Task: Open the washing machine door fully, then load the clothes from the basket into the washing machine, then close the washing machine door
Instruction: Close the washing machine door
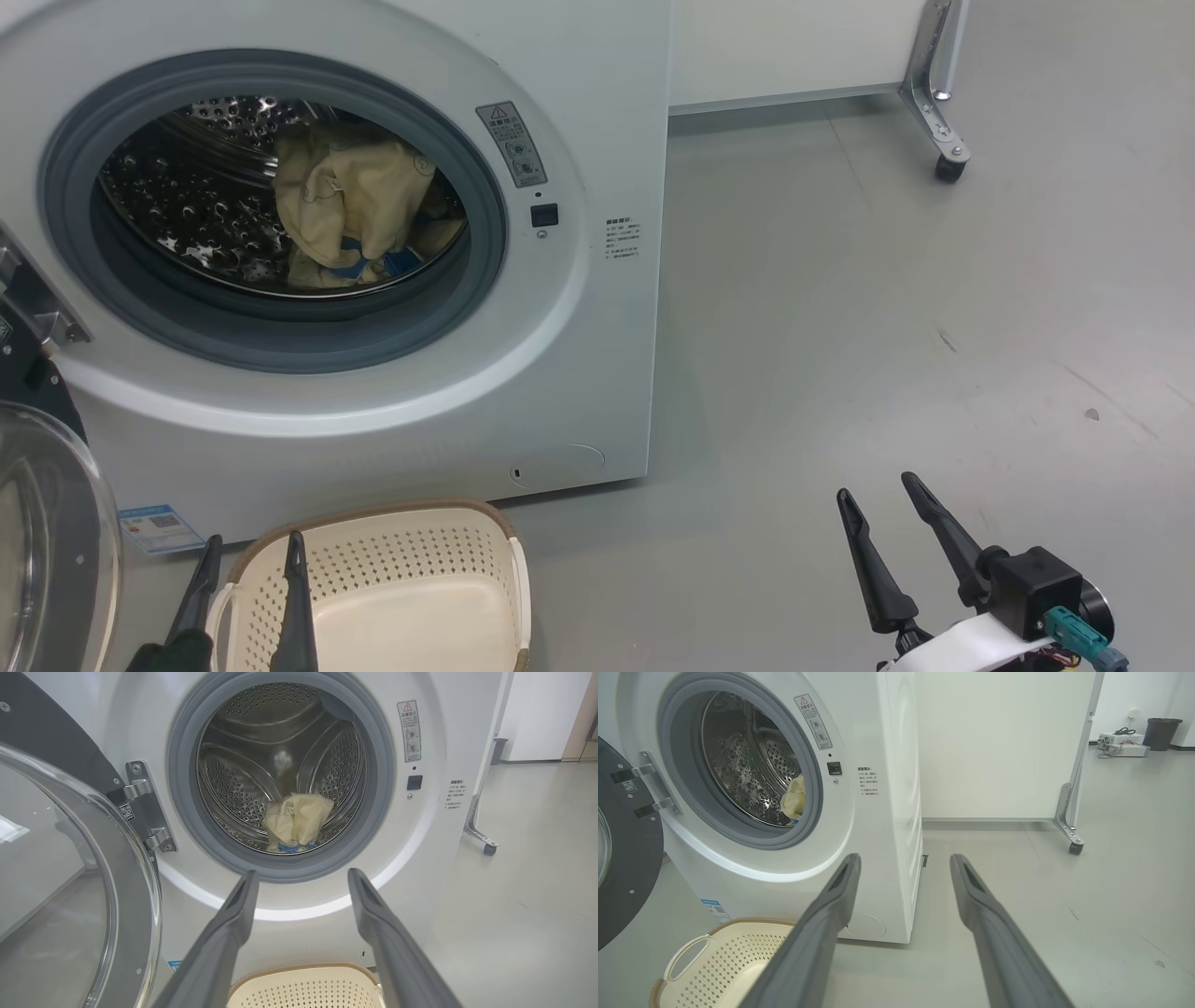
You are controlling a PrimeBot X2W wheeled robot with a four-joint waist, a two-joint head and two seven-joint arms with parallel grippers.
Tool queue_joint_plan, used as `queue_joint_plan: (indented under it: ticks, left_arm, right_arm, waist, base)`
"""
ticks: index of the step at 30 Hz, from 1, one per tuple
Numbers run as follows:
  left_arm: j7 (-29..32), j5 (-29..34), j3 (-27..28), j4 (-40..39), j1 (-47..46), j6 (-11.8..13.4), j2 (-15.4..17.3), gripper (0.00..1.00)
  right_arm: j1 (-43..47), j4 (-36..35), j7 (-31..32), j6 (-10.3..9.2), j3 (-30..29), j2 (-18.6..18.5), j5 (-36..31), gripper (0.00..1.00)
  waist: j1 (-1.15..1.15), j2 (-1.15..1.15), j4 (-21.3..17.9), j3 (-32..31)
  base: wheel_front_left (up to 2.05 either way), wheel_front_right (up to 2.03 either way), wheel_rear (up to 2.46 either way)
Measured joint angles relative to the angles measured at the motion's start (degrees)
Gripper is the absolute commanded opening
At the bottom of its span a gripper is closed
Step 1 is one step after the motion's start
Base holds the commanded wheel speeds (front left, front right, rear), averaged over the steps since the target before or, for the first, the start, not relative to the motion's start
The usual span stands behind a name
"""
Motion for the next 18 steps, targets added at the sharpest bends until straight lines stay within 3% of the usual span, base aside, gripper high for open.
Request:
queue_joint_plan:
  ticks: [18]
  left_arm:
    - [0.4,0.5,-0.5,-0.9,1.0,0.2,0.2,1.0]
  right_arm:
    - [0.0,-0.3,0.1,0.0,0.3,0.0,0.1,1.0]
  waist:
    - [0.0,0.0,0.6,-0.1]
  base:
    - [-0.94,0.94,0.0]
